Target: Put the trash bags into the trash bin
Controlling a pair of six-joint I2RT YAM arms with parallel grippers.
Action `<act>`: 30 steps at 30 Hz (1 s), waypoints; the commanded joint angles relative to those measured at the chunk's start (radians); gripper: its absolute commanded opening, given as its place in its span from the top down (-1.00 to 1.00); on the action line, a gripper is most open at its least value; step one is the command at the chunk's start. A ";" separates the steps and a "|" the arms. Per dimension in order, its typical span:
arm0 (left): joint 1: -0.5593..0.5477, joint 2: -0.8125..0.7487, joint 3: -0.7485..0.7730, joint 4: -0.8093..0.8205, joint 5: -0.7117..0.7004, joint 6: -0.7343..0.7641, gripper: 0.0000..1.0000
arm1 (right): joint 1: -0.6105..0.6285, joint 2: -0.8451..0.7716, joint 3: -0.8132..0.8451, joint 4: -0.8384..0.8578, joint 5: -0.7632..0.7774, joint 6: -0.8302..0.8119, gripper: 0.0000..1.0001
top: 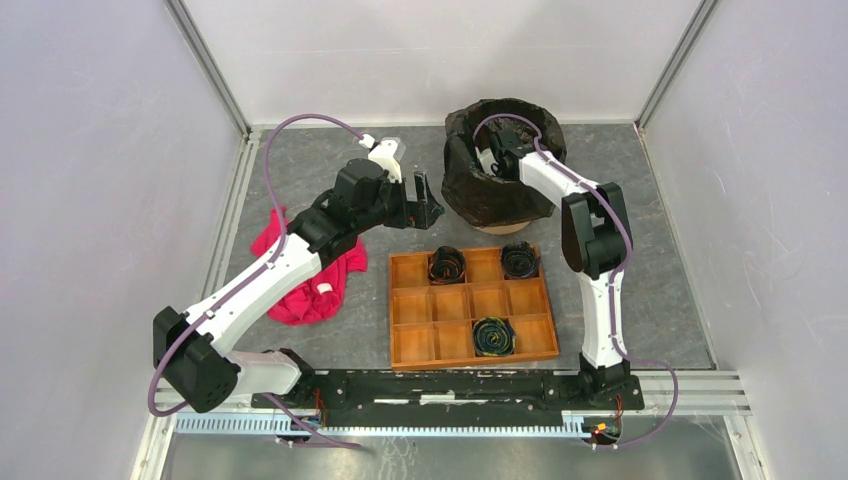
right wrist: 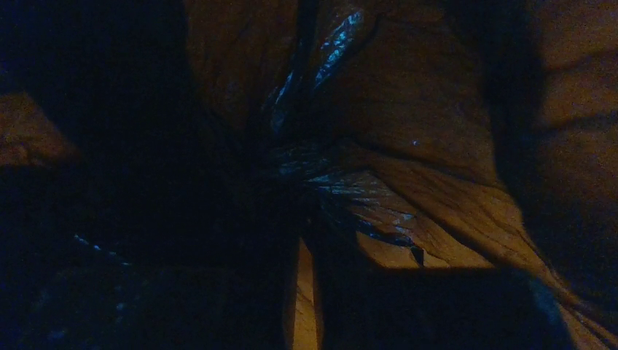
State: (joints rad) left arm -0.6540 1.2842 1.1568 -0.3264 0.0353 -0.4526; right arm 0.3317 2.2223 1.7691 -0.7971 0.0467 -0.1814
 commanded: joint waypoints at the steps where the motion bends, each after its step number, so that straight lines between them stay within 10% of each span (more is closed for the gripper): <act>1: -0.004 -0.005 -0.003 0.037 0.012 0.032 -1.00 | 0.002 0.049 0.013 0.005 -0.031 -0.004 0.66; 30: 0.010 0.002 0.006 0.023 -0.032 0.045 -1.00 | 0.023 -0.485 0.103 0.016 -0.053 0.049 -0.60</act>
State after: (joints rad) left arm -0.6537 1.2842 1.1454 -0.3191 0.0410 -0.4526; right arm 0.3374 1.8706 1.8271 -0.7906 -0.0032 -0.1215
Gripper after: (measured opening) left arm 0.994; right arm 0.767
